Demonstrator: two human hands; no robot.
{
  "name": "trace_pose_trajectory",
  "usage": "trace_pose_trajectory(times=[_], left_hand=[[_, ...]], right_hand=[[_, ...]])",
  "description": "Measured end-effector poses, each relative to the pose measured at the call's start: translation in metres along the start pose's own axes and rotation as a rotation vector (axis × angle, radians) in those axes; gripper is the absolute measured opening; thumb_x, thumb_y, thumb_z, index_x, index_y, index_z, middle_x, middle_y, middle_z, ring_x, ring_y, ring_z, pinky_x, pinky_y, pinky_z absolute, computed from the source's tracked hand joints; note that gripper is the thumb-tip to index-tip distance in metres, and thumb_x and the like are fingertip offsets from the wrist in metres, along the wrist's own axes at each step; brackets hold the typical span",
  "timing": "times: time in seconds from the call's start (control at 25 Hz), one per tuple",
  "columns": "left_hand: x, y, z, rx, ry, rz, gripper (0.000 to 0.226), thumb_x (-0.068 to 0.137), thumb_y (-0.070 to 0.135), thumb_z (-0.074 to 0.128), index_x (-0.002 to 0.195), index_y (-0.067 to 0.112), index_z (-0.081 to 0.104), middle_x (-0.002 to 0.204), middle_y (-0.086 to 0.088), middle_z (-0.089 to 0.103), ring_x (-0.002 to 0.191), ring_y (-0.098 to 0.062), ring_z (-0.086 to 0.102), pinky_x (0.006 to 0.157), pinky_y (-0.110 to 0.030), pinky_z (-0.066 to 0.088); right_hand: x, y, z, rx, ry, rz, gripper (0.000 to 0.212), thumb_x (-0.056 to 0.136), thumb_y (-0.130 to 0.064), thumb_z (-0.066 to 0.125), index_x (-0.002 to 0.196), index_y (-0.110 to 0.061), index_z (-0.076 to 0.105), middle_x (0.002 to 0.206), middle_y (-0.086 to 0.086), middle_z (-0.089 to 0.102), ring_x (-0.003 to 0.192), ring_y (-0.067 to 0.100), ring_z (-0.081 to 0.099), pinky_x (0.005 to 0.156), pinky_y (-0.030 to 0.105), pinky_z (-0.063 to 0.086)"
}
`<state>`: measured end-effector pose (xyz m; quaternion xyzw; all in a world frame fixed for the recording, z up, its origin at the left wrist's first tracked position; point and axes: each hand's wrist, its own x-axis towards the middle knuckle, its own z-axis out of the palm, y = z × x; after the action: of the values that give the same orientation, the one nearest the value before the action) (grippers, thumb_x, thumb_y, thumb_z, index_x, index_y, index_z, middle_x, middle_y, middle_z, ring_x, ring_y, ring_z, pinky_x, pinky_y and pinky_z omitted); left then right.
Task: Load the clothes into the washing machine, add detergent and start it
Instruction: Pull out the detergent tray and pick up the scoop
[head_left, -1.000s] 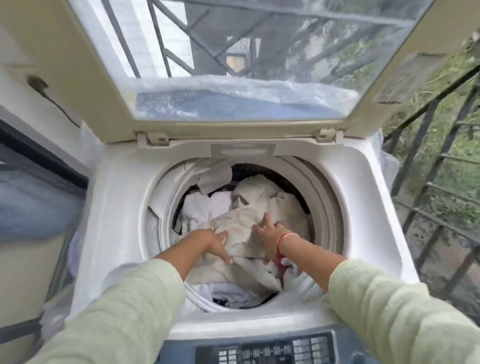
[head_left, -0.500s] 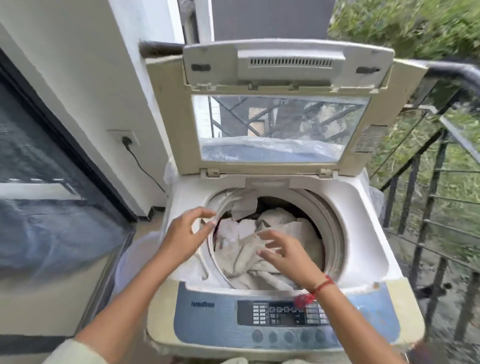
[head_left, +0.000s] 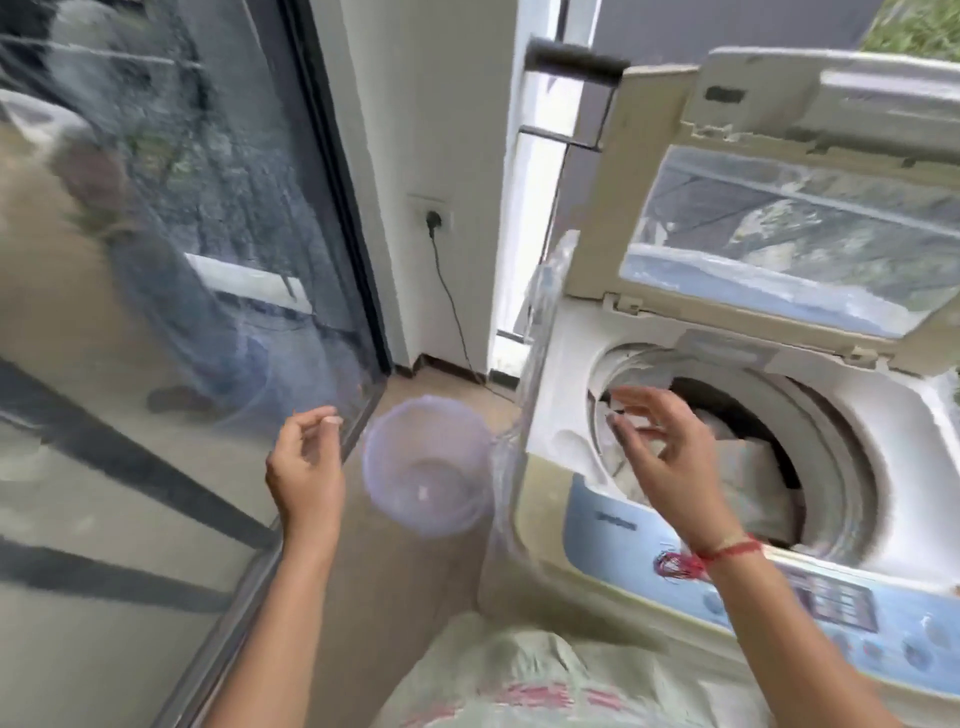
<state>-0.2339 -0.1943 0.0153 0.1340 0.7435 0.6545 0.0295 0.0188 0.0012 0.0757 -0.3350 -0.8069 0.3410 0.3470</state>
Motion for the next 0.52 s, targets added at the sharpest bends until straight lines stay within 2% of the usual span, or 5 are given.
trace_pose_trajectory(times=[0.12,0.2,0.28,0.36,0.52], left_hand=[[0.011,-0.027,-0.044,0.004,0.052,-0.078,0.014,0.083,0.022,0.054,0.092,0.014,0.062,0.094,-0.008,0.065,0.078,0.006,0.059,0.077,-0.01,0.044],[0.016,-0.033,-0.053,0.035,0.032,-0.098,0.008,0.087,0.014,0.055,0.091,0.016,0.062,0.096,-0.009,0.067,0.08,0.001,0.06,0.077,-0.014,0.044],[0.022,-0.028,-0.049,0.069,-0.017,-0.091,0.011,0.089,0.01,0.055,0.091,0.017,0.063,0.096,-0.007,0.068,0.083,-0.009,0.061,0.076,-0.02,0.044],[0.023,-0.013,-0.032,0.098,-0.091,-0.04,0.011,0.09,0.01,0.055,0.091,0.016,0.064,0.093,-0.004,0.068,0.086,-0.013,0.061,0.075,-0.018,0.044],[0.001,0.019,0.024,0.114,-0.236,0.047,0.011,0.091,0.009,0.056,0.091,0.014,0.065,0.085,0.003,0.067,0.078,0.004,0.059,0.071,-0.007,0.042]], right_hand=[[-0.01,-0.024,0.038,0.027,-0.087,-0.041,0.022,0.085,-0.024,0.06,0.106,-0.029,0.061,0.1,-0.024,0.058,0.098,0.008,0.058,0.078,0.019,0.05],[-0.015,-0.031,0.049,0.04,-0.107,-0.036,0.02,0.087,-0.02,0.063,0.105,-0.027,0.062,0.102,-0.024,0.057,0.1,0.007,0.058,0.078,0.016,0.048],[-0.019,-0.03,0.049,0.05,-0.088,-0.004,0.022,0.088,-0.013,0.064,0.104,-0.028,0.062,0.104,-0.019,0.057,0.101,0.004,0.057,0.08,0.016,0.048],[-0.019,-0.022,0.041,0.063,-0.042,0.021,0.023,0.088,-0.011,0.064,0.104,-0.027,0.063,0.104,-0.015,0.058,0.101,0.003,0.057,0.081,0.019,0.049],[-0.022,0.01,0.003,0.06,0.039,0.024,0.02,0.088,-0.009,0.063,0.103,-0.022,0.065,0.104,-0.009,0.061,0.101,0.009,0.058,0.079,0.031,0.053]])
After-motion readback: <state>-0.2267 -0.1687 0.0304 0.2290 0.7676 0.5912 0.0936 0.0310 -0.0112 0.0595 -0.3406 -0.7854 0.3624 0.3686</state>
